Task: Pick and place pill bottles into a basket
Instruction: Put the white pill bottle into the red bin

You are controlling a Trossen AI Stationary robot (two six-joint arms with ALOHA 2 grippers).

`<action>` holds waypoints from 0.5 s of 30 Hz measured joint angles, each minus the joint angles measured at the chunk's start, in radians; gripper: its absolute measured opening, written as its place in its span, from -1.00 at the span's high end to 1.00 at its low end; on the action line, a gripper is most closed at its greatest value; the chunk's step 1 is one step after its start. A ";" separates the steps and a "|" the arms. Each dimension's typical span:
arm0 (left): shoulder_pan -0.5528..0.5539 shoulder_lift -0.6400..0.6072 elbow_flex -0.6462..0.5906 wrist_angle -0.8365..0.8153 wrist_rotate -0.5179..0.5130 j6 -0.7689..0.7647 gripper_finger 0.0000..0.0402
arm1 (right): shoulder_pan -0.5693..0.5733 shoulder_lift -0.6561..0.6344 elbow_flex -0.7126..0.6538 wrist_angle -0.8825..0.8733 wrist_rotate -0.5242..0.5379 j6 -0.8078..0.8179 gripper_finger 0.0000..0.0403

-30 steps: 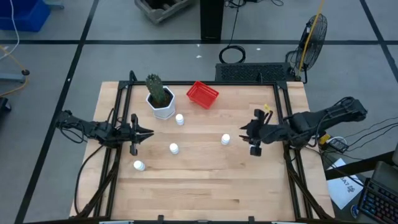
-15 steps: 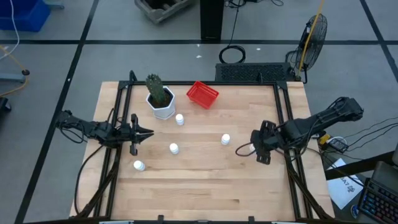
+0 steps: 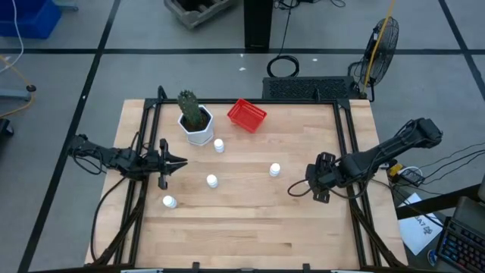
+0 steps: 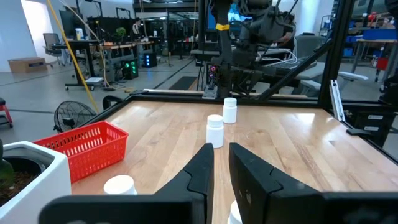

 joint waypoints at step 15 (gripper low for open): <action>0.000 0.000 0.000 0.000 0.000 0.000 0.72 | -0.002 0.000 -0.058 0.055 0.079 -0.028 -0.26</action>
